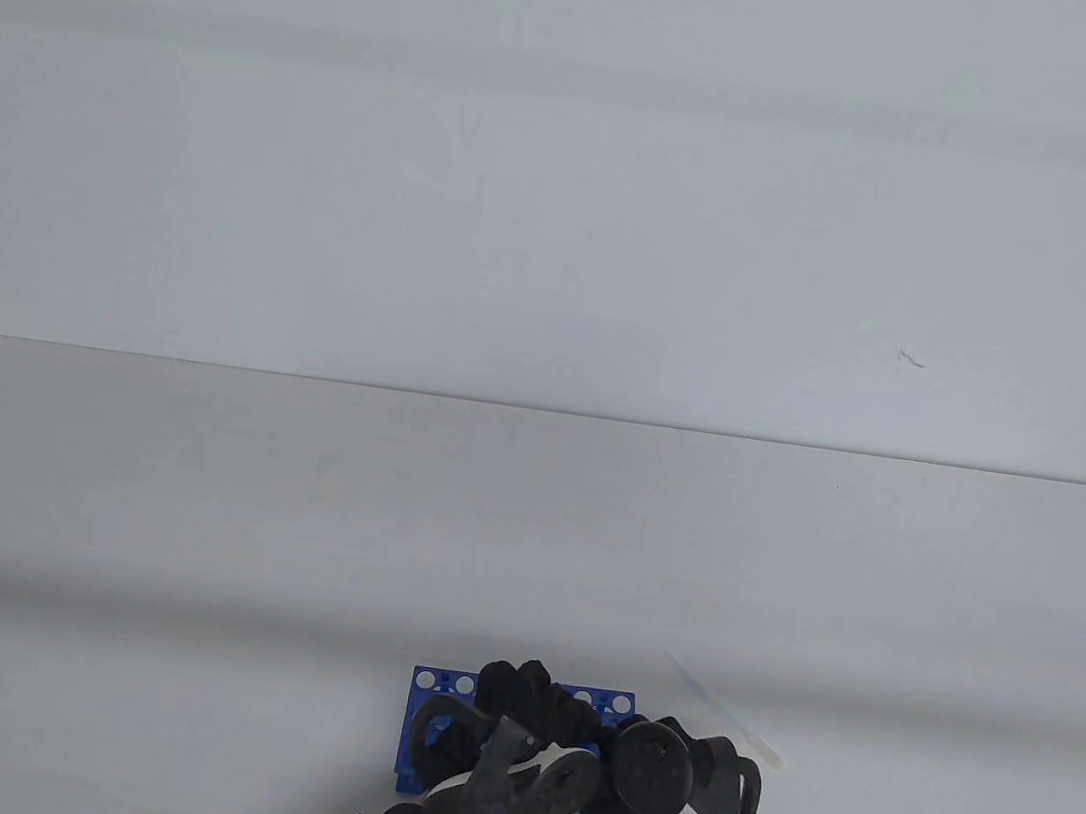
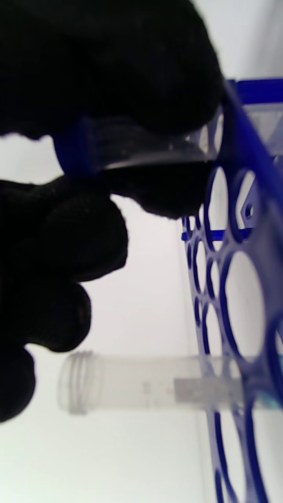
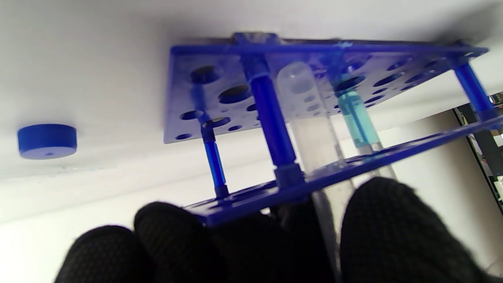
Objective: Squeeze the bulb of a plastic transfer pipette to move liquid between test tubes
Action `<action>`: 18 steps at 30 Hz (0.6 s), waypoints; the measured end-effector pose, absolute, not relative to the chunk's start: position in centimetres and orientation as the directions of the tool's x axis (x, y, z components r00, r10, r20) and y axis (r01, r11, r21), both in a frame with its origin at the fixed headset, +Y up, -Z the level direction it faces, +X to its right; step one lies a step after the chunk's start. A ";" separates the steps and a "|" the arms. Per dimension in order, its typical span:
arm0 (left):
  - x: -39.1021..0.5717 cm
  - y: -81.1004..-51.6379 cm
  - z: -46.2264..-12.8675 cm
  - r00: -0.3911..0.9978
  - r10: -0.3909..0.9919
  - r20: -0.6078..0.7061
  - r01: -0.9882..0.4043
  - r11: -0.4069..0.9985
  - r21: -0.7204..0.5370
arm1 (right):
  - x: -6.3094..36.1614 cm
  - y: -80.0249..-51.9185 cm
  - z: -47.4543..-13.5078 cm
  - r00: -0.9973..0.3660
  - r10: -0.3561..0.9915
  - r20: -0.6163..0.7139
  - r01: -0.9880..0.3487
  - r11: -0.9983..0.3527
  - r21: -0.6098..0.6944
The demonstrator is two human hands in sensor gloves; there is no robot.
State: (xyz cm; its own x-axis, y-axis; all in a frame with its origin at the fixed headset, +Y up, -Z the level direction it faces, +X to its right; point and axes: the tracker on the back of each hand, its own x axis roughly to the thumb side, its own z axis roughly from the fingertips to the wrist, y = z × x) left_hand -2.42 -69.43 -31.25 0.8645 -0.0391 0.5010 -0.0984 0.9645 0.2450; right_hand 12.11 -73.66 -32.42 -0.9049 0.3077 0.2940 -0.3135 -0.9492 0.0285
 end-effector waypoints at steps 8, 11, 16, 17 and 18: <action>-1.8 -68.8 -30.9 0.837 -0.009 0.547 -0.096 0.982 0.164 | 12.1 -73.7 -32.4 -0.904 0.311 0.292 -0.316 -0.948 0.032; -1.7 -68.9 -30.9 0.838 0.000 0.546 -0.118 0.977 0.180 | 12.1 -73.7 -32.4 -0.903 0.320 0.286 -0.324 -0.945 0.035; -1.9 -69.4 -31.1 0.866 -0.018 0.499 -0.112 0.967 0.230 | 12.1 -73.7 -32.4 -0.905 0.316 0.285 -0.321 -0.947 0.029; -1.9 -69.6 -31.2 0.872 -0.020 0.490 -0.108 0.967 0.231 | 12.0 -73.7 -32.3 -0.906 0.314 0.285 -0.319 -0.947 0.028; -2.0 -69.6 -31.3 0.873 -0.021 0.487 -0.106 0.967 0.231 | 12.0 -73.7 -32.3 -0.906 0.313 0.286 -0.319 -0.947 0.027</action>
State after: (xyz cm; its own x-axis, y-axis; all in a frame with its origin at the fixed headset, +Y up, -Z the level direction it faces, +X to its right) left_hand -2.01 -69.58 -31.27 0.8730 -0.0211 0.4872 -0.1055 0.9672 0.2311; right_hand 12.05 -73.69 -32.34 -0.9058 0.3130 0.2857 -0.3188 -0.9474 0.0273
